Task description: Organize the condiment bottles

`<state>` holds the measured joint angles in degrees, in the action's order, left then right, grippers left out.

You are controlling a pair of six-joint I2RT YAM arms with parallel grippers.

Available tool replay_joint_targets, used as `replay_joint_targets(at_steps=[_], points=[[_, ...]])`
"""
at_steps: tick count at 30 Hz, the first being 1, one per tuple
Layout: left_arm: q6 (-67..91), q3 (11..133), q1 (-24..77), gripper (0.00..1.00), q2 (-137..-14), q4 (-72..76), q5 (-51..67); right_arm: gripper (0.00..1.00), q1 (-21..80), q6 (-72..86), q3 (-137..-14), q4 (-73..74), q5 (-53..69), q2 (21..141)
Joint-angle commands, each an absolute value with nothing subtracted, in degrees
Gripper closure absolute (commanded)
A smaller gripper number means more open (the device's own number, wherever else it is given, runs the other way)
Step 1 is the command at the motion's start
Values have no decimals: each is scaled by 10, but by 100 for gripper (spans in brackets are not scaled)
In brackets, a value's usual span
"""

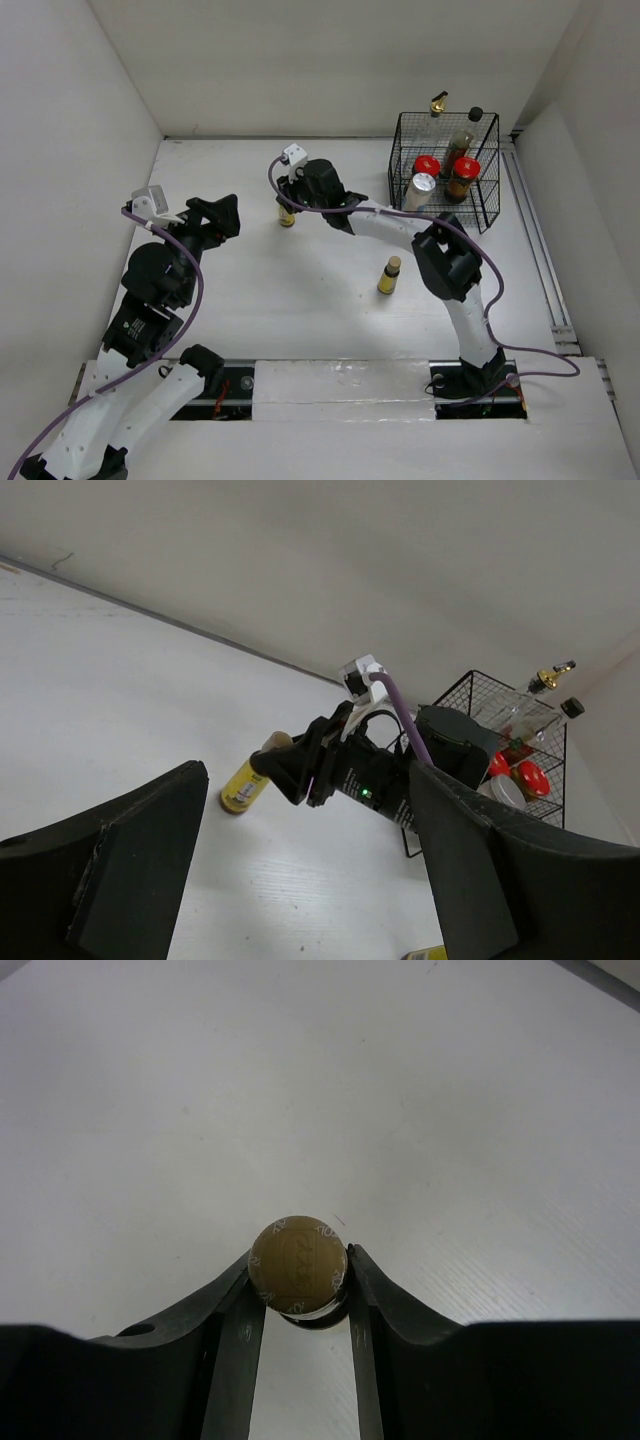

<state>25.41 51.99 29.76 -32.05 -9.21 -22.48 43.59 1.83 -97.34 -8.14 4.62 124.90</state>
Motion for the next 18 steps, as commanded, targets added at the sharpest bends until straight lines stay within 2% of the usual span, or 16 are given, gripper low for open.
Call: replay_joint_targets(at_steps=[1,10,18], points=[[249,518,295,22,-322,-63,-220,86,442,25,-950,-135,34,1203],[249,518,295,22,-322,-68,-214,97,427,25,-803,-199,12,952],[249,523,295,22,-327,-68,-209,96,284,43,-635,-183,-46,706]])
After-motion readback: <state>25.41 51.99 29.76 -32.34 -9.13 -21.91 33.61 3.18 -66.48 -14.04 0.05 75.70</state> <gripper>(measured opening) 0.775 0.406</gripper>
